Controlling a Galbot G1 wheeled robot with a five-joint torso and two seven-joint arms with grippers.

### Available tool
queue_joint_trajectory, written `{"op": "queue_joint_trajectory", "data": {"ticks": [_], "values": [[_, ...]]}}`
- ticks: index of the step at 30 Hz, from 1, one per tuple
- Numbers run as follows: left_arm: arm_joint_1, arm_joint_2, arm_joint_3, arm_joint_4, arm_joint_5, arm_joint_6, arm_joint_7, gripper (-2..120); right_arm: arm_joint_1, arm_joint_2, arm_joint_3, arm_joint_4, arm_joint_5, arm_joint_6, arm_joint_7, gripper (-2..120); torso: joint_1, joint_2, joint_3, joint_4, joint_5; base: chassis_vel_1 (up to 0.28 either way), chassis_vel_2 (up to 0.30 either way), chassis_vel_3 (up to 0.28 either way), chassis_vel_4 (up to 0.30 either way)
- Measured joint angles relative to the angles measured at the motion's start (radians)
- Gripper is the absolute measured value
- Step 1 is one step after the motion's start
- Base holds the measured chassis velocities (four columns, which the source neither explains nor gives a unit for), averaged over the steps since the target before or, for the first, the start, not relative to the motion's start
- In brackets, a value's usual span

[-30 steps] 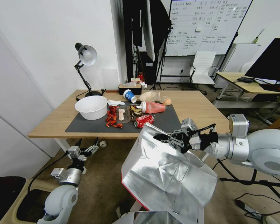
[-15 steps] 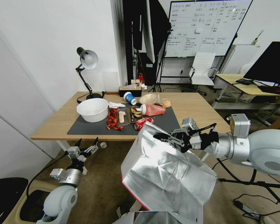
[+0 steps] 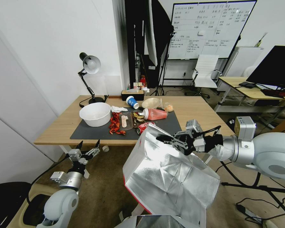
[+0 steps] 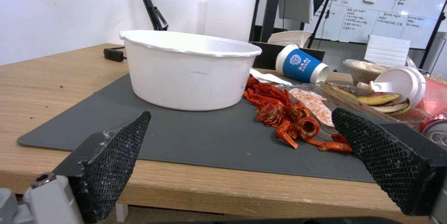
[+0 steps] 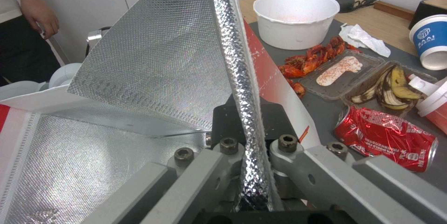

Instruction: Pick up the food delivery bag from the floor and place it on the table.

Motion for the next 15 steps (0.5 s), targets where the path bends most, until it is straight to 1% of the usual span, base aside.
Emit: {"op": "queue_joint_trajectory", "data": {"ticks": [1,4,6,11,15], "values": [[0.0,0.0,0.0,0.0,0.0,0.0,0.0,100,0.0,0.0,0.0,0.0,0.0,0.0,0.0,0,0.0,0.0,0.0,0.0,0.0,0.0,0.0,0.0,0.0],[-0.001,-0.002,0.003,0.001,0.0,-0.001,0.0,100,0.0,0.001,0.0,0.0,-0.004,0.002,-0.001,0,0.009,0.02,0.011,0.0,0.0,0.0,0.0,0.0,0.0],[-0.001,-0.002,0.003,0.001,0.0,-0.001,0.0,100,-0.001,0.001,0.0,0.0,-0.004,0.002,-0.001,0,0.011,0.024,0.013,0.0,0.0,0.0,0.0,0.0,0.0],[-0.001,-0.002,0.004,0.001,-0.003,-0.003,0.001,100,-0.002,0.001,0.0,0.0,-0.008,0.004,-0.001,0,0.023,0.052,0.029,0.0,0.0,0.0,0.0,0.0,0.0],[-0.001,-0.001,0.005,0.004,-0.01,-0.013,0.014,100,-0.005,0.004,-0.001,0.0,-0.015,0.005,-0.001,0,0.031,0.072,0.04,0.0,0.0,0.0,0.0,0.0,0.0]]}}
